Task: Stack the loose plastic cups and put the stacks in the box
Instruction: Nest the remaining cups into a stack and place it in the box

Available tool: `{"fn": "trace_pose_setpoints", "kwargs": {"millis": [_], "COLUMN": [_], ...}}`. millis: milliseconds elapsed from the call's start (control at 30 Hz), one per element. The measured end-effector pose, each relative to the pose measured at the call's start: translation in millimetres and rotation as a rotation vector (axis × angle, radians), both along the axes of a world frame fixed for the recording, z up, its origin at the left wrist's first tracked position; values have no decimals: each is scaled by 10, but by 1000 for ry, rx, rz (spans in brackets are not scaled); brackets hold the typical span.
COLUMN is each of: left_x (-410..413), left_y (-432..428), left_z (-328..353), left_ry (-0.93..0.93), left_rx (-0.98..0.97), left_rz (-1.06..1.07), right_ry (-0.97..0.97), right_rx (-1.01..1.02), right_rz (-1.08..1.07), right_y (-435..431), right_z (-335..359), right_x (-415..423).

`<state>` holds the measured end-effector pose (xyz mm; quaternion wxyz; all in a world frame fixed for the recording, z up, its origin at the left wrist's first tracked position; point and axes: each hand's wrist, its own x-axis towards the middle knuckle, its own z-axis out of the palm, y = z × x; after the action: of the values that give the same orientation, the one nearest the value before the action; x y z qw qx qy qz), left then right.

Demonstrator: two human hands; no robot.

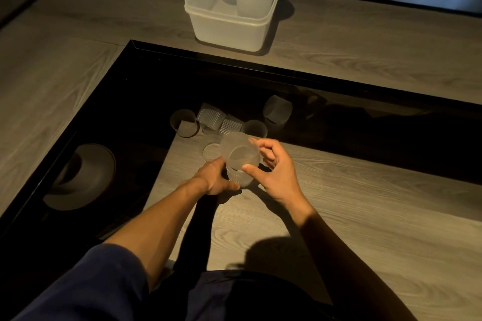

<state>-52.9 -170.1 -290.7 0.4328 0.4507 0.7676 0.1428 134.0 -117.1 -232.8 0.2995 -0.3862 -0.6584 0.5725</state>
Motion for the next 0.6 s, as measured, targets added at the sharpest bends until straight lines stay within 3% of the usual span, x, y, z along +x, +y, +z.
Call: {"fn": "trace_pose_setpoints", "kwargs": {"millis": [233,600], "left_x": [9,55], "left_y": [-17,-15], "left_z": [10,54], "left_ry": [-29,-40], "left_rx": [25,23], "left_rz": [30,48], "right_ry": [63,-265], "right_rx": [-38,104], "right_rz": [2,197], "right_y": [-59,90], "right_z": [-46,-81], "right_x": [-23,41]}}
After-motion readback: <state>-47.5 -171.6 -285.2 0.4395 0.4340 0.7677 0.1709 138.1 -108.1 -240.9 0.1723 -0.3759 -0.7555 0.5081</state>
